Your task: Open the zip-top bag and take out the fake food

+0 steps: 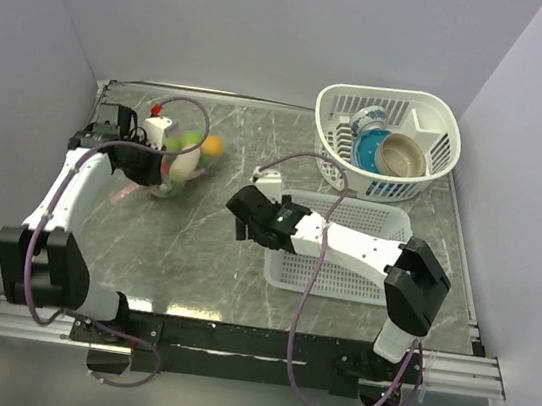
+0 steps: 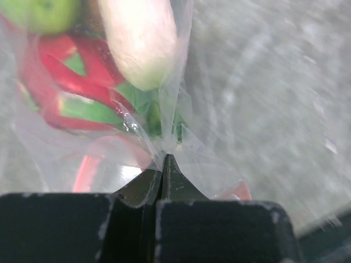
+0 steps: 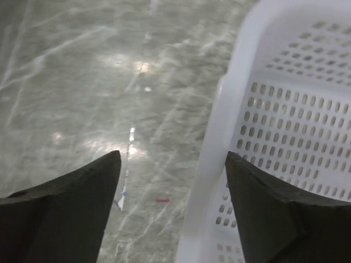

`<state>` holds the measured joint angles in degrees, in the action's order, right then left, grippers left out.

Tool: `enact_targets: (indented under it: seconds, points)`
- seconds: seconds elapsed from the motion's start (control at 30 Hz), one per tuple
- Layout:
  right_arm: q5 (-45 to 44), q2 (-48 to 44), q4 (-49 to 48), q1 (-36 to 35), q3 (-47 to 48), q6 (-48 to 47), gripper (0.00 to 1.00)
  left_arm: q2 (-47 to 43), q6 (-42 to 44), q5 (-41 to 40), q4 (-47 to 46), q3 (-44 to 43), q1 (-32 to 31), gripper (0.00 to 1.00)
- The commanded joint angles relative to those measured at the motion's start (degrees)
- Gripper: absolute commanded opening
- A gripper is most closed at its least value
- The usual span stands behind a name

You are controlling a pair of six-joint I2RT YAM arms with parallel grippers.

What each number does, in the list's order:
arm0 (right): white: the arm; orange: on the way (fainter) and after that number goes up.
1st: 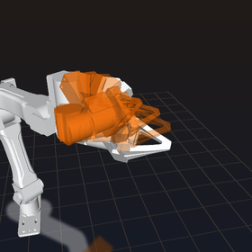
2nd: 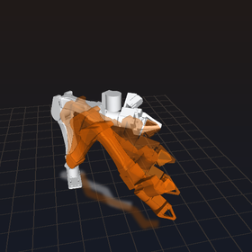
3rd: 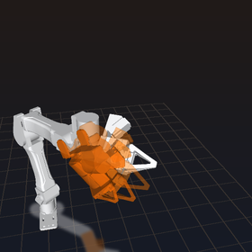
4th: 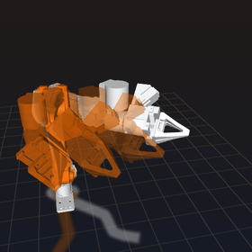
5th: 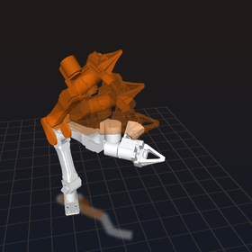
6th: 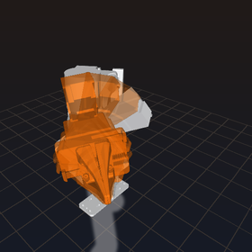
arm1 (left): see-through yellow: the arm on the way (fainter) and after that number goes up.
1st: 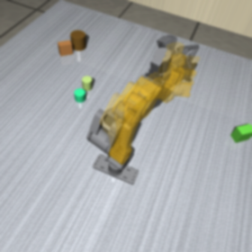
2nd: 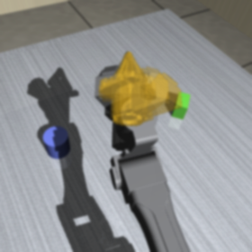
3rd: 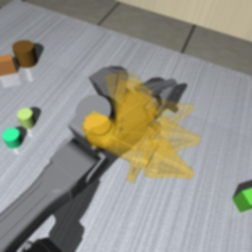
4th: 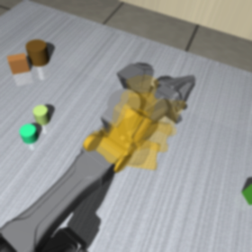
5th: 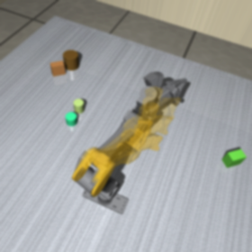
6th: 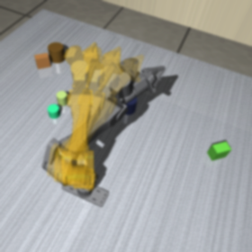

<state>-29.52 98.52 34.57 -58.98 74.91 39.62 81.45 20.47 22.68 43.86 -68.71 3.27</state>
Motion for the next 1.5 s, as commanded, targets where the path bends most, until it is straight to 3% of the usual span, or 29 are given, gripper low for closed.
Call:
enact_targets:
  seconds: [0.0, 0.17, 0.3, 0.4, 0.67, 1.07, 1.27, 1.43, 1.47]
  points:
    - [-0.1, -4.6, -13.2, -6.1, -0.1, -12.3, 0.91, -7.3, 2.2, 6.8, 10.2, -3.5, -0.3, 0.01]
    - [-0.5, -12.9, -28.0, -10.3, -5.9, -26.7, 0.99, -11.6, 3.4, 7.6, 16.4, -10.0, -0.3, 0.01]
    - [7.2, -20.4, -41.5, -11.9, -14.4, -34.4, 1.0, -12.7, 4.4, 9.1, 19.6, -14.5, -0.3, 0.02]
    - [13.4, -22.9, -47.6, -11.9, -15.8, -37.4, 1.0, -12.4, 4.0, 9.5, 20.1, -17.0, -0.4, 0.04]
    - [16.1, -14.5, -51.5, -12.5, -8.4, -41.5, 1.0, -10.4, 2.9, 13.8, 22.9, -18.9, -0.5, 0.06]
    - [12.7, -3.1, -55.7, -14.0, -0.7, -47.3, 0.98, -9.7, 1.3, 16.0, 24.1, -18.7, -2.7, 0.08]
    - [12.7, 0.4, -55.7, -14.1, 2.9, -47.7, 0.9, -10.2, 0.6, 17.9, 25.0, -18.0, -2.8, 0.14]
    - [13.1, 2.6, -52.2, -13.8, 5.2, -47.7, 0.68, -10.1, 1.5, 19.4, 28.4, -21.4, -2.9, 0.31]
    - [13.4, 2.6, -51.5, -13.6, 5.6, -47.3, 0.6, -10.0, 1.5, 19.2, 28.3, -21.8, -2.8, 0.33]
